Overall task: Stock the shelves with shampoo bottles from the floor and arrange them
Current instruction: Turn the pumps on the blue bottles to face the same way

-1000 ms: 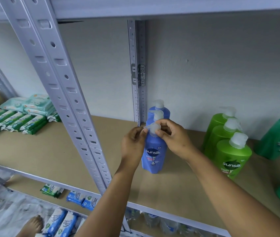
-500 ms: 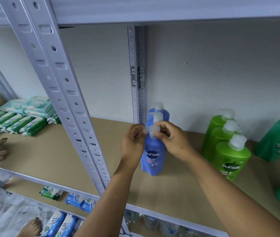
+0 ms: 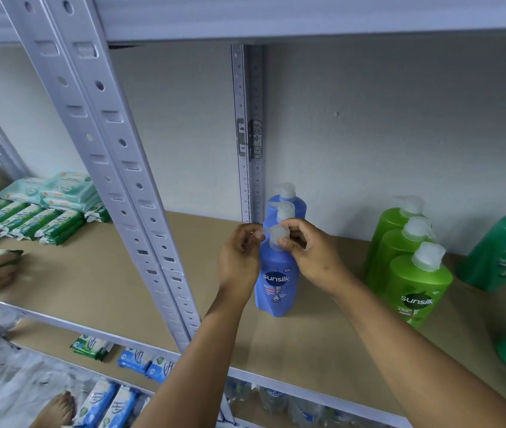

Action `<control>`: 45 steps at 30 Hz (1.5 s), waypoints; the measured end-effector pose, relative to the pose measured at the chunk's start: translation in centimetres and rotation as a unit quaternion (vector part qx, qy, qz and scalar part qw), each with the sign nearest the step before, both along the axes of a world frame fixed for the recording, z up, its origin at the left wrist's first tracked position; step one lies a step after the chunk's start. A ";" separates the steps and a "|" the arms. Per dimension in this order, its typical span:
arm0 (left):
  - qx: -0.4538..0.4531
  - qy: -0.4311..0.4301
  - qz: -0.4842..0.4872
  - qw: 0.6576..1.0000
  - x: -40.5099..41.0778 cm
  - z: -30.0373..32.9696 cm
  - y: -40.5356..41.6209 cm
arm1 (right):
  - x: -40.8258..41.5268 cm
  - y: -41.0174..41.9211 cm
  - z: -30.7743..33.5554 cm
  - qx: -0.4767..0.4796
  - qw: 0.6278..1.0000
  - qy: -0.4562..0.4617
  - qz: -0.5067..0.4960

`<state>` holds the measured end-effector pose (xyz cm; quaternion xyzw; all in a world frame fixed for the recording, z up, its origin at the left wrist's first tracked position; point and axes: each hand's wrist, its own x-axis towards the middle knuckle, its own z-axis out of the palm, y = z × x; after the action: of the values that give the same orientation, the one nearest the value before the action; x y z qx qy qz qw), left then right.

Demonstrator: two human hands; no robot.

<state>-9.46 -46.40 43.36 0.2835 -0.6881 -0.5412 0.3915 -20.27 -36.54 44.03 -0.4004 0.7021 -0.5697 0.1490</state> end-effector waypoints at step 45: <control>-0.015 -0.042 0.003 0.999 0.0 0.4 -0.3 | 0.6 0.3 -0.1 0.015 0.999 0.021 -0.022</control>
<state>-9.45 -46.72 43.74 0.3020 -0.7115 -0.5170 0.3677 -19.65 -36.26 43.91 -0.3951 0.7218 -0.5538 0.1274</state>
